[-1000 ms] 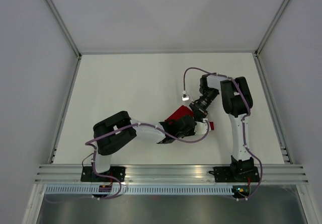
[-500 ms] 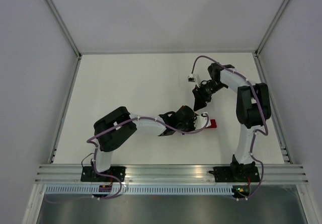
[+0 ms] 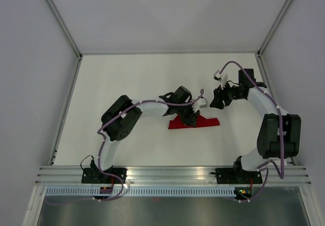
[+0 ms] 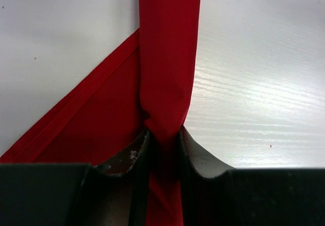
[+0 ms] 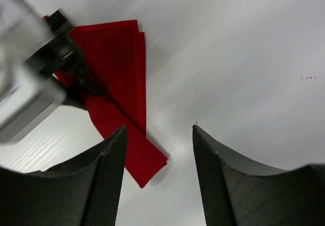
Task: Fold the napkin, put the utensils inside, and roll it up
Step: Roll the napkin at the center of the board.
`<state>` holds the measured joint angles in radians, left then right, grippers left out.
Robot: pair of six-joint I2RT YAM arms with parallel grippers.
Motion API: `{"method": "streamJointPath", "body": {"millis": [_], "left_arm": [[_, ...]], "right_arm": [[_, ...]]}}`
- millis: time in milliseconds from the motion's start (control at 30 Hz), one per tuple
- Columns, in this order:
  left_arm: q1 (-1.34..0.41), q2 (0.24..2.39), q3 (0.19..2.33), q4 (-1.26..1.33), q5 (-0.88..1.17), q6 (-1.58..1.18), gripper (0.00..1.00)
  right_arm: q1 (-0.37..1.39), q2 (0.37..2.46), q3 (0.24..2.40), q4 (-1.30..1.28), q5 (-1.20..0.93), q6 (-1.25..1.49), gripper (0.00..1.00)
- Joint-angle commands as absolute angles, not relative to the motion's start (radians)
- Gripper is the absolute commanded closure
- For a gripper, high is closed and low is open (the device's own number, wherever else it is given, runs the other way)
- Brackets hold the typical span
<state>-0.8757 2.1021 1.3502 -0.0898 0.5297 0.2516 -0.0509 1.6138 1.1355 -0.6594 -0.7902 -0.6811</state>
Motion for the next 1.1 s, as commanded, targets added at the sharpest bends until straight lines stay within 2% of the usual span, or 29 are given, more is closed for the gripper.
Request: {"method": "streamJointPath", "body": {"millis": [0,100,267,367,533,900,1067], "left_arm": [[-0.816,2.238,1.397,-0.363,0.650,0.170,0.92],[-0.792,2.289,1.457,-0.428,0.715,0.147,0.92],[-0.767,2.341,1.517,-0.488,0.779,0.120,0.92],[-0.759,2.349,1.526,-0.495,0.796,0.106,0.92],[-0.758,2.361,1.540,-0.503,0.816,0.092,0.91],[-0.756,2.373,1.545,-0.525,0.839,0.094,0.91],[-0.755,2.375,1.546,-0.532,0.848,0.100,0.91]], "right_arm": [[-0.035,1.456,0.985,-0.526,-0.798,-0.758,0.39],[-0.006,1.358,0.883,-0.514,-0.766,-0.830,0.38],[0.205,1.202,0.689,-0.379,-0.615,-0.862,0.34],[0.322,1.158,0.589,-0.300,-0.522,-0.851,0.31],[0.466,1.187,0.500,-0.177,-0.348,-0.835,0.30],[0.567,1.206,0.442,-0.019,-0.222,-0.825,0.34],[0.581,1.252,0.469,-0.055,-0.227,-0.841,0.35]]}}
